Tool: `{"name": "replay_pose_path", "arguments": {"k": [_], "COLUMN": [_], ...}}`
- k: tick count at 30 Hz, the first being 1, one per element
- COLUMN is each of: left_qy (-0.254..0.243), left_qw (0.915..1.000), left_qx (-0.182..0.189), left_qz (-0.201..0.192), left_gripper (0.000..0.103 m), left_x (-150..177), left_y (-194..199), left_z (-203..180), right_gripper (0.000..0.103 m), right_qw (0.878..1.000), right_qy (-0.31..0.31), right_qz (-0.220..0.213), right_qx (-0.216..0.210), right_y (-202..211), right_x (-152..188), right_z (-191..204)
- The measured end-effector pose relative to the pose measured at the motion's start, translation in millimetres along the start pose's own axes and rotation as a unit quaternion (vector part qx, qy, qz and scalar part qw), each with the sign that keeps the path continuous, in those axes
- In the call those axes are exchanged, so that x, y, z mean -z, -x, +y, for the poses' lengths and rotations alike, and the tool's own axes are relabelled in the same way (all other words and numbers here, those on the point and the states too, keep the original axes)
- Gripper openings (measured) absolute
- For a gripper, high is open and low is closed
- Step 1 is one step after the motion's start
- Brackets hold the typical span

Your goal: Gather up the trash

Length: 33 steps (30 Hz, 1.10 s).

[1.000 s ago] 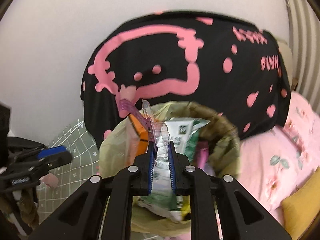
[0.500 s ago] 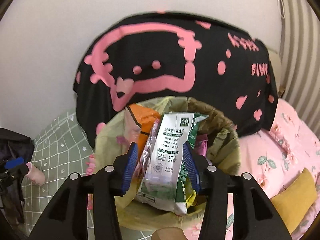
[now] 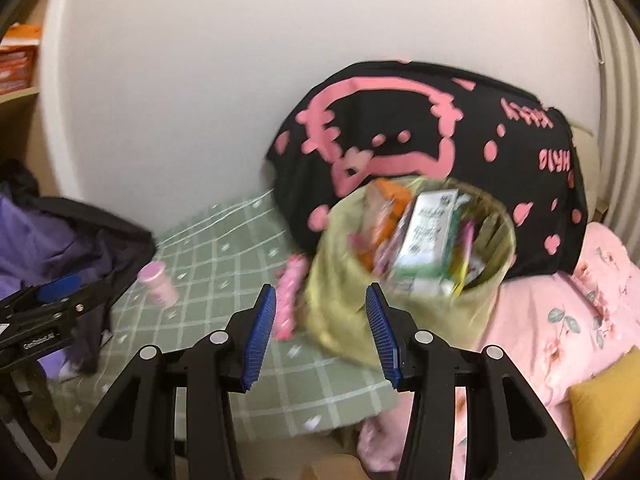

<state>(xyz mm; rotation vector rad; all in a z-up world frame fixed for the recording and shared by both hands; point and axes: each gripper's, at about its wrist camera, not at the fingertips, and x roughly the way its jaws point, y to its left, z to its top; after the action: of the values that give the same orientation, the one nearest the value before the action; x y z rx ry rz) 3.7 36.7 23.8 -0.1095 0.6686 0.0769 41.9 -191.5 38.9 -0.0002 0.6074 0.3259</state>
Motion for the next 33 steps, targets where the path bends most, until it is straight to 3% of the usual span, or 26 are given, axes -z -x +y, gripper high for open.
{"name": "replay_pose_path", "arguments": {"k": [3, 12, 20, 33], "left_qy": [-0.002, -0.011, -0.018, -0.016], "left_qw": [1.0, 0.9993, 0.9985, 0.9985], "left_qx": [0.004, 0.032, 0.052, 0.05], "left_qz": [-0.006, -0.013, -0.006, -0.012], "left_gripper": [0.071, 0.069, 0.069, 0.069], "left_x": [13, 27, 33, 34], "left_y": [15, 28, 28, 31], "left_z": [-4, -16, -29, -31], "right_gripper": [0.044, 0.044, 0.044, 0.044], "right_qw": [1.0, 0.999, 0.998, 0.998], "right_qy": [0.008, -0.01, -0.02, -0.015], "right_qz": [0.009, 0.017, -0.002, -0.013], "right_qx": [-0.01, 0.033, 0.054, 0.055], "right_y": [8, 33, 52, 59], "right_x": [16, 48, 53, 49], "right_z": [15, 28, 25, 22]}}
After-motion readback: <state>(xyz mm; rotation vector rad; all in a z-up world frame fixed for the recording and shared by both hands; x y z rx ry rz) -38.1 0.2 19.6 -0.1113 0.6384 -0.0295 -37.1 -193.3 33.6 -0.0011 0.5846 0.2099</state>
